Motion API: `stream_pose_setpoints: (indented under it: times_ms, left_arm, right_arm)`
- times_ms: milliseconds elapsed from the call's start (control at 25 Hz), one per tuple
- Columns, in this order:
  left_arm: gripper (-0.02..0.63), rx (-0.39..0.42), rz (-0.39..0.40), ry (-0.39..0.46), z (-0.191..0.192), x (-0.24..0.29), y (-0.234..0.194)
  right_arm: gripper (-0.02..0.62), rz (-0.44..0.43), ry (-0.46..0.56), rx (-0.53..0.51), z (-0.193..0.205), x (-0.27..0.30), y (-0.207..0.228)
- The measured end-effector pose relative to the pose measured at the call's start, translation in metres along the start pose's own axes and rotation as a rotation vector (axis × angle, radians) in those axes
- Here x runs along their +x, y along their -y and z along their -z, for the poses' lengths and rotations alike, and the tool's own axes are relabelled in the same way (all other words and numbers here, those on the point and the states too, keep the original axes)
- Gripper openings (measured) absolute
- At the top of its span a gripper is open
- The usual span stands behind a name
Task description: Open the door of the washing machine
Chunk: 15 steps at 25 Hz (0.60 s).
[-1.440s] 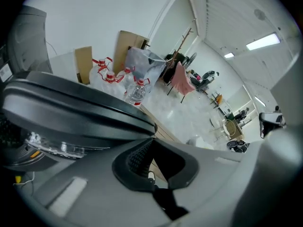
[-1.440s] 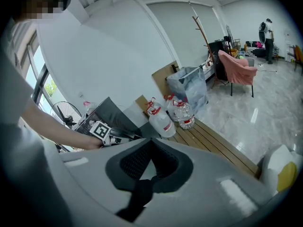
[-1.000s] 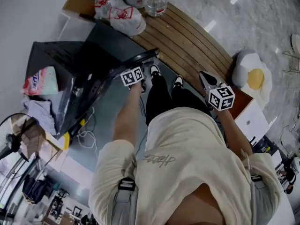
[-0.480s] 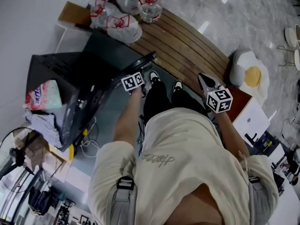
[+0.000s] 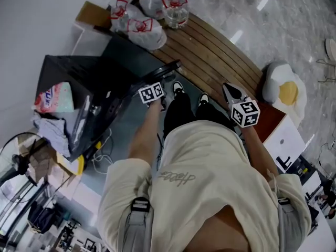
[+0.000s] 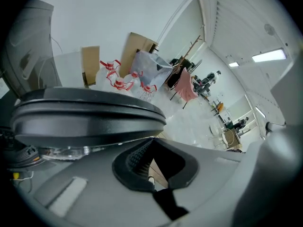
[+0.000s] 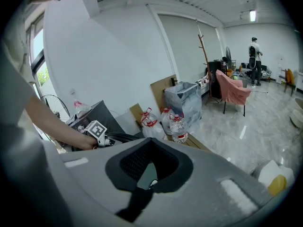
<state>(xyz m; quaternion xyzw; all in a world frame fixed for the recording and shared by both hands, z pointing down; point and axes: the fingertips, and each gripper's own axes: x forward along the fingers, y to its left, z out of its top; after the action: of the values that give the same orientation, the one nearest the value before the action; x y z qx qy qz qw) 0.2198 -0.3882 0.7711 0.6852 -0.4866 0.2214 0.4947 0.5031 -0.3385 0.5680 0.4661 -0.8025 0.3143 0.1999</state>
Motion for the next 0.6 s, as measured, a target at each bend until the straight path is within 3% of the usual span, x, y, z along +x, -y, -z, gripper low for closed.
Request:
stream_pose_setpoints:
  times_ms: [280, 480, 600]
  left_arm:
    - [0.015, -0.053, -0.059, 0.155, 0.011, -0.046, 0.028]
    - [0.015, 0.028, -0.094, 0.211, 0.025, -0.089, 0.053]
    - [0.015, 0.076, -0.122, 0.271, 0.018, -0.117, 0.068]
  right_arm:
    - [0.002, -0.074, 0.034, -0.029, 0.01, -0.017, 0.011]
    - [0.002, -0.141, 0.019, 0.019, 0.033, -0.02, 0.027]
    - [0.002, -0.172, -0.009, -0.005, 0.042, -0.01, 0.033]
